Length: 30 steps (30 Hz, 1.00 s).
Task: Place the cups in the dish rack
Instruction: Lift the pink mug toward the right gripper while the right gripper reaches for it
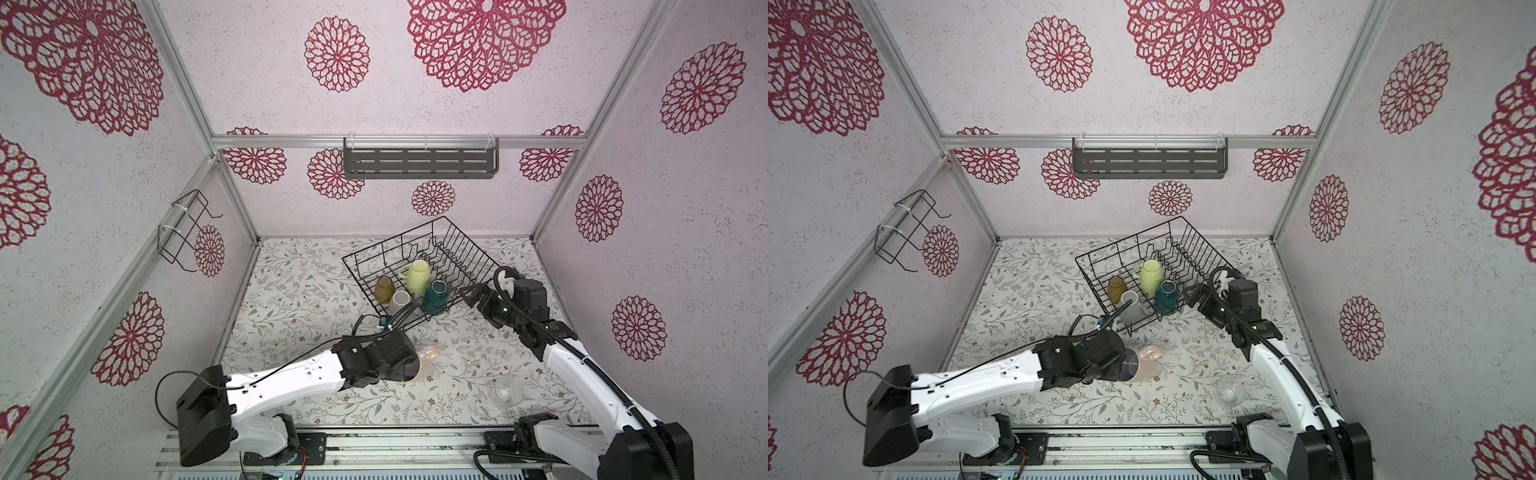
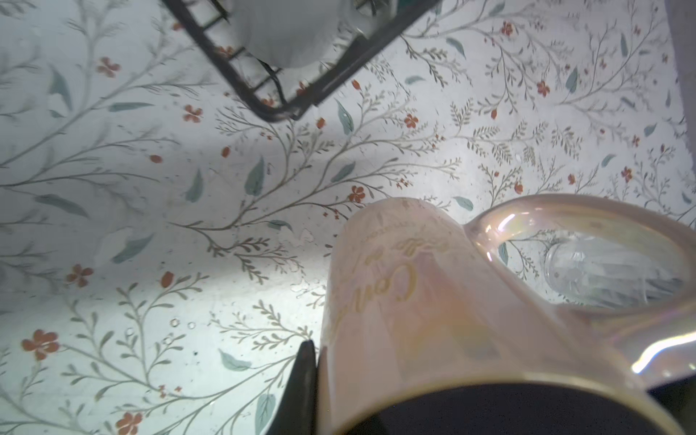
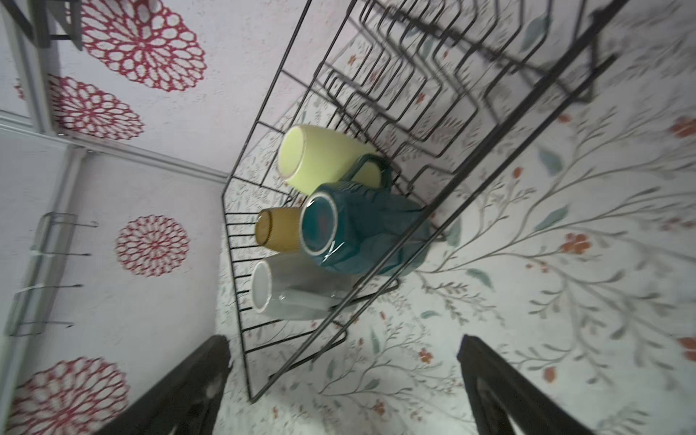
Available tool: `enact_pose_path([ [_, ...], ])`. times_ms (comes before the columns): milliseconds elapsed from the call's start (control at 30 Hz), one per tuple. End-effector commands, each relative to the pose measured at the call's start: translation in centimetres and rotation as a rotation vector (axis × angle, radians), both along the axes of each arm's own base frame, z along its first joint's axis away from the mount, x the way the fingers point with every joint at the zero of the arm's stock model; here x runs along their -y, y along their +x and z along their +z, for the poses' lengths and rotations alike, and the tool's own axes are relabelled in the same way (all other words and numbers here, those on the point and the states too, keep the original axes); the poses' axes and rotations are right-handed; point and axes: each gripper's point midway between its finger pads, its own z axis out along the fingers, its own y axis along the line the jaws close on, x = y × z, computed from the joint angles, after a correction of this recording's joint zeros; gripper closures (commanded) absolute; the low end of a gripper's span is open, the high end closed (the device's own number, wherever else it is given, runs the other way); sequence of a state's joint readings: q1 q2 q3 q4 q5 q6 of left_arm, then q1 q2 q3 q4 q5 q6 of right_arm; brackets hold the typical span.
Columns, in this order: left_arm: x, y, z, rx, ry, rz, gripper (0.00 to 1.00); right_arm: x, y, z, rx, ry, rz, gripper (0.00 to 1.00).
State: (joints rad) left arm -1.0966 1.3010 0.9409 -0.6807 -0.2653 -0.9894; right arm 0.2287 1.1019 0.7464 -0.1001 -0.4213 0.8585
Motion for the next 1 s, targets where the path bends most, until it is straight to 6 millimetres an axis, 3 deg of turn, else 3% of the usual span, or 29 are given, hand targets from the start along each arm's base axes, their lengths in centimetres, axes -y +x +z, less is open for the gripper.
enact_pose_path([
  [0,-1.4,1.8,3.5,0.131,-0.083,0.095,1.00,-5.7,-2.6,1.8,-0.139,0.236,0.175,0.03],
  [67,-2.6,2.0,4.3,0.181,-0.062,0.099,1.00,-7.7,-4.2,1.6,-0.191,0.227,0.233,0.03],
  [200,-4.6,2.9,6.1,0.298,-0.020,0.122,1.00,-9.6,-6.4,0.8,-0.253,0.212,0.261,0.09],
  [367,-5.3,3.7,8.0,0.447,-0.026,0.081,1.00,-12.1,-8.9,1.1,-0.363,0.332,0.338,0.17],
  [500,-5.7,3.8,9.3,0.534,-0.021,0.037,1.00,-12.8,-10.0,1.0,-0.418,0.293,0.313,0.24],
  [833,-5.4,3.4,10.2,0.660,-0.024,-0.090,1.00,-17.0,-12.6,2.5,-0.475,0.354,0.387,0.26],
  [967,-6.2,3.8,10.4,0.691,0.004,-0.056,1.00,-18.0,-12.9,2.8,-0.485,0.367,0.367,0.40],
])
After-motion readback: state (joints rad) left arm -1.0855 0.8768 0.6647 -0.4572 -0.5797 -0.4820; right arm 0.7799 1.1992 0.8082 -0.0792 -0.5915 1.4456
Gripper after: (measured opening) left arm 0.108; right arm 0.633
